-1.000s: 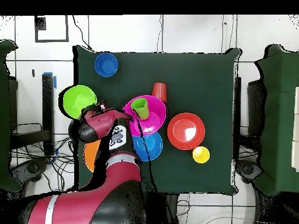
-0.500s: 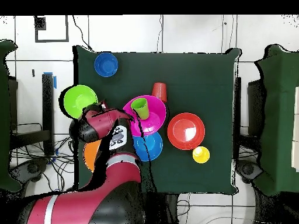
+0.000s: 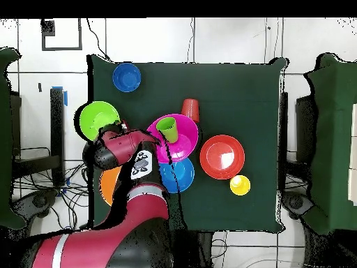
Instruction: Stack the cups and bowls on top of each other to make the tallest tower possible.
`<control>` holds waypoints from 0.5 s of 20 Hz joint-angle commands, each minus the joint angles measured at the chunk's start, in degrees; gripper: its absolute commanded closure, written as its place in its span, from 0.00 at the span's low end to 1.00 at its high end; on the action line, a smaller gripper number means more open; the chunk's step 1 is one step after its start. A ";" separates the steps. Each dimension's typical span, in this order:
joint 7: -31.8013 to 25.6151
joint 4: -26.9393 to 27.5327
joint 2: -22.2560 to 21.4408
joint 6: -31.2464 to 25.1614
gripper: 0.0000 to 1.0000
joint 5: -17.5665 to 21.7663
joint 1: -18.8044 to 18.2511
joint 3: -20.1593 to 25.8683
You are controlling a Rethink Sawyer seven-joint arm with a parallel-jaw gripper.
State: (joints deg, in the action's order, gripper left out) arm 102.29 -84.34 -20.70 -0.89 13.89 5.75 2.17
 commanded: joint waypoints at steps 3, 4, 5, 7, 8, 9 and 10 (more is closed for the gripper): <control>7.75 0.04 -0.72 -1.52 1.00 -1.40 1.19 1.10; 7.69 -0.02 -0.82 -1.53 1.00 -1.40 1.14 1.18; 7.64 0.10 -0.88 -2.06 1.00 -1.55 1.43 0.82; 7.25 -0.05 -1.27 -3.07 1.00 -1.62 1.29 0.97; 7.02 -0.17 -1.55 -3.45 1.00 -1.58 1.11 1.16; 6.72 -0.43 -1.97 -4.34 1.00 -1.62 0.68 1.69; 6.52 -0.61 -2.43 -5.14 1.00 -1.72 0.52 1.89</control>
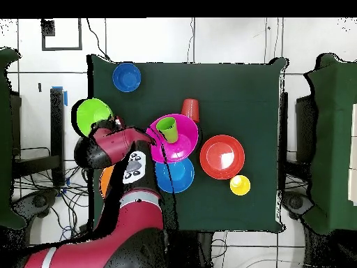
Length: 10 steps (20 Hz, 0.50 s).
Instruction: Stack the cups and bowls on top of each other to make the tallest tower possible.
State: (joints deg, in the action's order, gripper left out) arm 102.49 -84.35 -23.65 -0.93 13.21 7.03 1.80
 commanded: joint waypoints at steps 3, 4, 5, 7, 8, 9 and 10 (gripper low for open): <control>6.55 -2.08 -1.19 -7.20 1.00 -2.01 -1.55 3.17; 6.64 -2.55 -1.77 -7.86 1.00 -2.33 -1.77 3.42; 6.55 -2.83 -2.30 -8.25 1.00 -2.45 -1.99 3.65; 6.25 -3.54 -3.43 -10.18 1.00 -3.12 -2.48 4.10; 6.01 -3.78 -3.97 -11.21 1.00 -3.45 -2.59 4.21; 5.77 -4.03 -4.52 -12.24 1.00 -3.79 -2.70 4.32; 5.49 -4.35 -5.10 -13.08 1.00 -4.08 -2.97 4.71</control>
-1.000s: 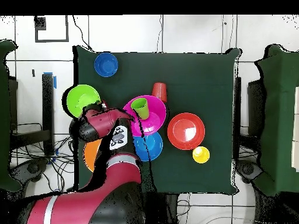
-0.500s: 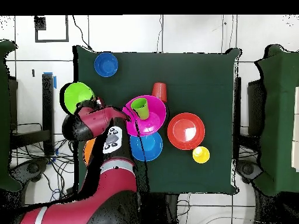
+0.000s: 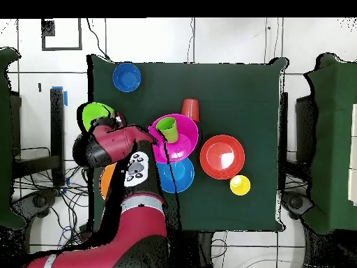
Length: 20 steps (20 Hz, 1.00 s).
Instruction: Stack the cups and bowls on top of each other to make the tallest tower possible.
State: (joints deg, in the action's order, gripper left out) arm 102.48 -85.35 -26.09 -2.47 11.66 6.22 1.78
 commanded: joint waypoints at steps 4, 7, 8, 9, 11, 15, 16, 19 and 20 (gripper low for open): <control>4.85 -3.96 -4.65 -16.01 1.00 -3.90 -2.38 5.01; 3.80 -3.28 -5.81 -20.12 1.00 -4.60 -2.66 5.45; 3.78 -2.94 -6.02 -21.31 1.00 -4.98 -2.67 5.49; 3.64 -2.59 -6.28 -22.21 1.00 -5.22 -2.72 5.60; 4.05 -1.36 -6.64 -23.69 1.00 -5.50 -2.15 4.53; 5.73 1.43 -6.86 -25.39 1.00 -5.43 -0.64 1.54; 6.41 1.98 -6.83 -25.72 1.00 -5.46 -0.08 0.68; 8.12 3.35 -6.80 -26.52 1.00 -5.74 1.25 -1.30; 8.60 3.72 -6.81 -26.60 1.00 -5.98 1.59 -1.88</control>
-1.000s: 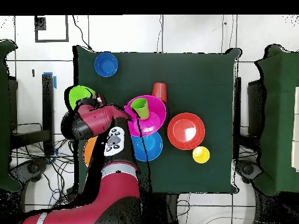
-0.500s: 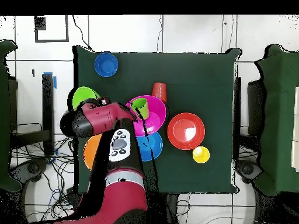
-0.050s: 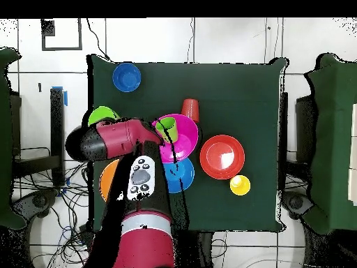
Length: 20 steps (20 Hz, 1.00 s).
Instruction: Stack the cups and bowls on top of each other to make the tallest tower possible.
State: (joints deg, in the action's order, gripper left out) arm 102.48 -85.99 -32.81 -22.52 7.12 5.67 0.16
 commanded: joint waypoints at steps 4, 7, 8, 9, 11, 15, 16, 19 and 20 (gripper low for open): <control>8.03 7.49 0.38 -9.08 1.00 -1.43 3.19 -2.44; 5.52 10.32 0.87 -11.43 1.00 -0.56 3.13 -3.14; 4.74 11.34 1.07 -12.36 1.00 -0.24 3.16 -3.46; 3.95 12.20 1.24 -13.10 1.00 -0.01 2.98 -3.48; 2.24 13.99 1.63 -14.86 1.00 0.51 2.56 -3.37; -0.77 16.75 1.76 -19.59 1.00 0.79 1.10 -1.90; -1.31 17.24 1.61 -20.37 1.00 0.90 0.76 -1.57; -2.60 18.72 1.12 -22.88 1.00 1.11 -0.03 -0.85; -2.89 19.39 0.97 -23.80 1.00 1.24 -0.13 -0.80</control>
State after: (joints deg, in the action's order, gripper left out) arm 102.48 -72.65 -32.67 -36.65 6.66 7.25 -4.18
